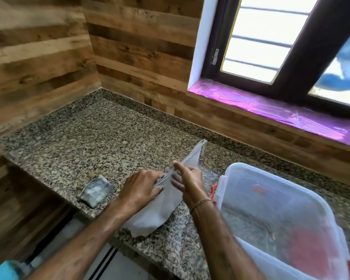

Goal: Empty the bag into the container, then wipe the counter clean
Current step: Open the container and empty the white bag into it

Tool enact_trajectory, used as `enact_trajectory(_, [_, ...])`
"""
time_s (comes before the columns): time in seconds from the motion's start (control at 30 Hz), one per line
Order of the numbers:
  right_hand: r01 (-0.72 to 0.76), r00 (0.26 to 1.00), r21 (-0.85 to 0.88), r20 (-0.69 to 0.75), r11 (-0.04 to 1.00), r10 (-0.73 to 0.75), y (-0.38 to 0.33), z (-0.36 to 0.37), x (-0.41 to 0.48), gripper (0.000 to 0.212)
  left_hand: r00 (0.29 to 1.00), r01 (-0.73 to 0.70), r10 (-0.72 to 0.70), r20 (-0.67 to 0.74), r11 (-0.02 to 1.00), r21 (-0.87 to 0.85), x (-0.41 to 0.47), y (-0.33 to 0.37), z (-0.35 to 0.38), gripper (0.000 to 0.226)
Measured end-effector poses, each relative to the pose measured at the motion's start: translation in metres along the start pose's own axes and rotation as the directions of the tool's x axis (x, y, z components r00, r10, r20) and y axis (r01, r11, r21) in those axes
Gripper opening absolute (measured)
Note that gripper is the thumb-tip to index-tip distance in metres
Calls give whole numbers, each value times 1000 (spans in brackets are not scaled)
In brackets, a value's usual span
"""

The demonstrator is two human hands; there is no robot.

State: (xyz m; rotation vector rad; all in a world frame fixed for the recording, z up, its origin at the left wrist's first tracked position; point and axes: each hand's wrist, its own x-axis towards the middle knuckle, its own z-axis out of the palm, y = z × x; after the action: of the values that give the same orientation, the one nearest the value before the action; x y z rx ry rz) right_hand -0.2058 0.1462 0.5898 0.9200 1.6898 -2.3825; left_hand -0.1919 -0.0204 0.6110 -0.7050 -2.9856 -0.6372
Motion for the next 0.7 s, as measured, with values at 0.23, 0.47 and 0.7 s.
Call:
enact_trajectory(0.23, [-142,989,279,84,950,123,4,-5,-14,9,970,237,-148,193,758,-607,9,-6,-6,35])
enact_trajectory(0.47, [-191,981,500,125,845,148,15,5,-22,23,955,293,-143,260,604,-741,21,-4,6,17])
enact_trajectory(0.7, [-136,990,578,113,804,86,23,11,-21,28,966,255,-124,227,600,-758,28,-7,13,13])
